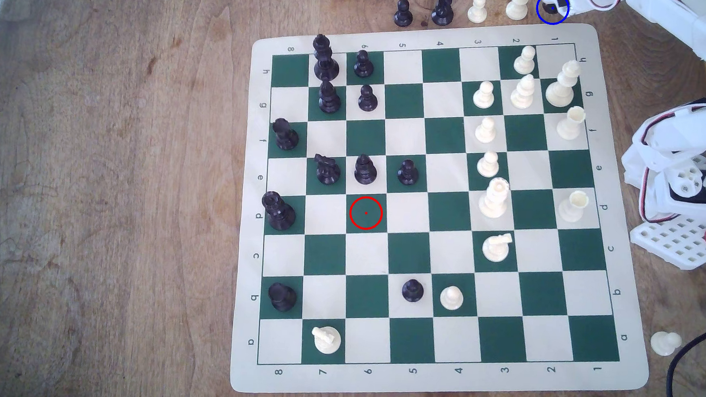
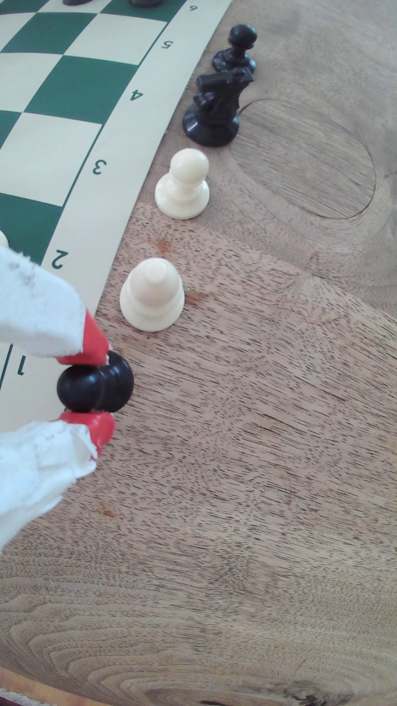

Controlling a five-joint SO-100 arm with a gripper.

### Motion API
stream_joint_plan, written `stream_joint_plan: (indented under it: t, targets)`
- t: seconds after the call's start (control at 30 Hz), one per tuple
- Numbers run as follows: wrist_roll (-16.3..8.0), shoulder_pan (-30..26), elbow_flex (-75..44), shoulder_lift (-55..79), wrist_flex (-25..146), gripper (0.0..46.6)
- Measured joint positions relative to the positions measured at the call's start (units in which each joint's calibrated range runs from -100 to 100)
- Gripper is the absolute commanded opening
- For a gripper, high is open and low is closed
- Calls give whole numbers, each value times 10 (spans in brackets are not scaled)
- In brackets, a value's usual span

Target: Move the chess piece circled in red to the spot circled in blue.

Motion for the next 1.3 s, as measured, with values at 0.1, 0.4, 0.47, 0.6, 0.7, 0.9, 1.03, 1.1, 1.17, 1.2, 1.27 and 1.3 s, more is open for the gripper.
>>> stream_joint_plan:
  t: [0.1,0.4,0.47,0.6,0.7,0.9,1.03,1.1,1.17,1.2,1.27,1.3]
  targets:
    - [4,1,1,12,0,3]
    - [18,10,9,34,-18,3]
    - [21,11,9,39,-22,3]
    - [22,10,9,48,-28,3]
    - [22,10,9,49,-31,10]
    - [29,13,9,49,-41,33]
    - [29,21,9,49,-42,121]
    - [29,19,9,49,-42,144]
    - [29,19,9,49,-42,171]
    - [29,19,14,49,-44,181]
    - [29,19,17,49,-49,192]
    - [29,19,17,49,-51,195]
